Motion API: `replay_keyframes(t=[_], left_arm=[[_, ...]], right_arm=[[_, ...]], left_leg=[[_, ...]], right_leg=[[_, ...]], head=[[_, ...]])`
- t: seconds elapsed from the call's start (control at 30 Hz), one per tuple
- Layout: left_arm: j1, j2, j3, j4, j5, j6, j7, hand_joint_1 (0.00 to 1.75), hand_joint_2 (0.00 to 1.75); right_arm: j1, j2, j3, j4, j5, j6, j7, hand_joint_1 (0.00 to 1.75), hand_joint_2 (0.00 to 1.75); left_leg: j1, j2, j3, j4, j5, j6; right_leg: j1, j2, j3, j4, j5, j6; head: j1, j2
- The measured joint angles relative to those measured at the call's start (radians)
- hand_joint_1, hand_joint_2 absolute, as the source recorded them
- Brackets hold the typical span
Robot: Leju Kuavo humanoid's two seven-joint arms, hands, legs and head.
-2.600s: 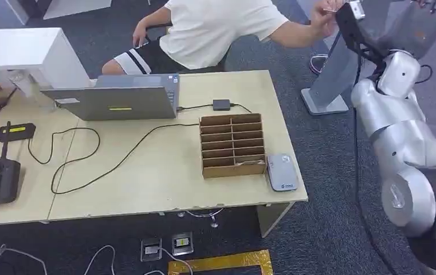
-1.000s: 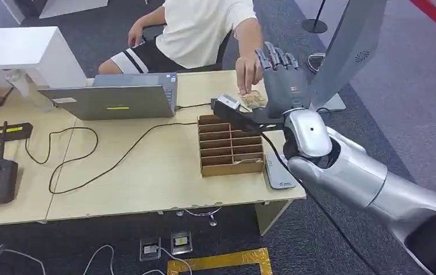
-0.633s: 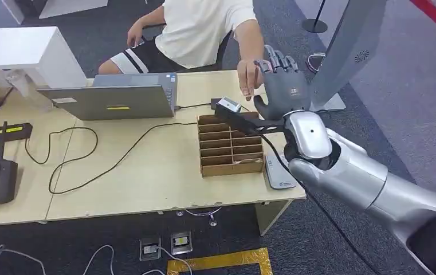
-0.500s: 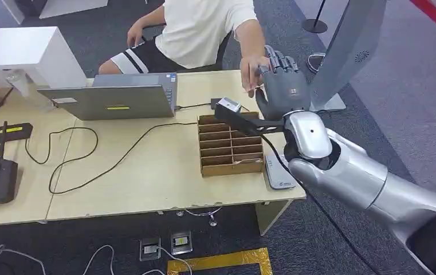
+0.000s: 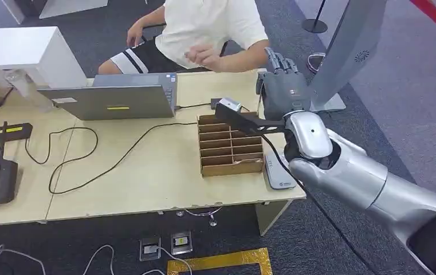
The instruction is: Pass the card to the sensor for recognition and then transmit it.
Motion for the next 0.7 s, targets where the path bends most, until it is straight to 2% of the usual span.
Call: replay_keyframes(t=[0.17, 0.37, 0.47, 0.7], left_arm=[[-0.001, -0.003, 0.0, 0.0, 0.0, 0.0, 0.0, 0.0, 0.0], [-0.001, -0.007, 0.0, 0.0, 0.0, 0.0, 0.008, 0.0, 0.0], [-0.001, -0.007, 0.0, 0.0, 0.0, 0.0, 0.019, 0.0, 0.0], [0.004, -0.008, 0.0, 0.0, 0.0, 0.0, 0.019, 0.0, 0.0]], right_arm=[[0.009, -0.007, 0.011, 0.001, -0.07, -0.024, 0.0, 1.75, 1.75], [0.094, -0.041, -0.01, 0.003, -0.15, -0.148, 0.0, 1.75, 1.75], [0.158, -0.066, -0.051, 0.006, -0.162, -0.193, 0.0, 1.75, 1.75], [0.298, -0.121, -0.178, 0.016, -0.163, -0.235, 0.0, 1.75, 1.75]], left_leg=[[0.0, 0.0, 0.0, 0.0, 0.0, 0.0], [0.0, -0.001, 0.0, 0.0, 0.0, 0.0], [0.0, -0.001, 0.0, 0.0, 0.0, 0.0], [0.0, -0.003, 0.0, 0.0, 0.0, 0.0]], right_leg=[[0.0, 0.0, 0.0, 0.0, 0.0, 0.0], [0.0, 0.0, 0.0, -0.001, 0.0, 0.0], [0.0, 0.0, 0.0, -0.001, 0.0, 0.0], [0.0, -0.002, 0.0, -0.001, 0.0, 0.0]], head=[[0.0, 0.0], [0.0, 0.0], [0.0, 0.0], [0.0, 0.0]])
